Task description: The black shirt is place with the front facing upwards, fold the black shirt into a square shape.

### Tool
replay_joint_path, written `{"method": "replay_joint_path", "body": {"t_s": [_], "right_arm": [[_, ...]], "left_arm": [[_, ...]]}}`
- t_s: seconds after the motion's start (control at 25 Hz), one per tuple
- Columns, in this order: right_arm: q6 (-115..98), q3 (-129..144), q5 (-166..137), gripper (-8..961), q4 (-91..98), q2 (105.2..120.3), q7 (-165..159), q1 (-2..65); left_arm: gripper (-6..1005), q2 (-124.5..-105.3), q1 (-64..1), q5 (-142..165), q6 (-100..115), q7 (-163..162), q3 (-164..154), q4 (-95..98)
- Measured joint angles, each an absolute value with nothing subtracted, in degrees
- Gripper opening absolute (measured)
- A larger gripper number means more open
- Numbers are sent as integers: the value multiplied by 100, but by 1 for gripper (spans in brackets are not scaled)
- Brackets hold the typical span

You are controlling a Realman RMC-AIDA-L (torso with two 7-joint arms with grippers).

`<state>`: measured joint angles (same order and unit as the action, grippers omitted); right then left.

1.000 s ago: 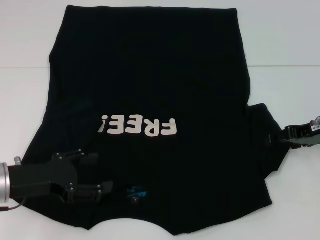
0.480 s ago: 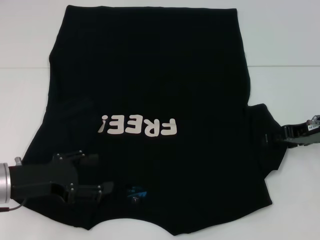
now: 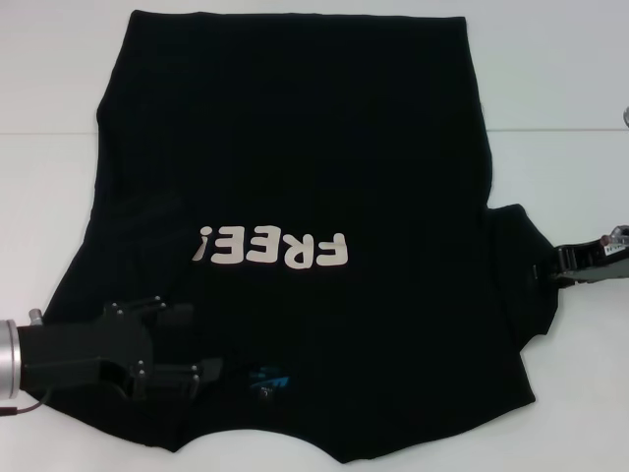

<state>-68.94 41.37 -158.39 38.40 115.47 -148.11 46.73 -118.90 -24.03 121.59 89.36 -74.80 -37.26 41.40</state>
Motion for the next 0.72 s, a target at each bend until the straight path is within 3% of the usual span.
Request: {"method": "replay_joint_path", "body": {"t_s": [0.08, 0.52, 0.72], "right_arm": [[-6893, 4138, -15840, 462, 3845, 11548, -14816, 4686], [-6897, 4140, -15870, 251, 3860, 11557, -14787, 4720], [-6953, 4139, -15852, 58, 4011, 11551, -14756, 4683]], "left_arm": [[907, -11890, -2402, 12161, 8937, -7480, -3726, 4140], [907, -11890, -2399, 12164, 8939, -7491, -3726, 4140], [907, -11890, -2399, 12164, 8939, -7532, -3727, 4140]]}}
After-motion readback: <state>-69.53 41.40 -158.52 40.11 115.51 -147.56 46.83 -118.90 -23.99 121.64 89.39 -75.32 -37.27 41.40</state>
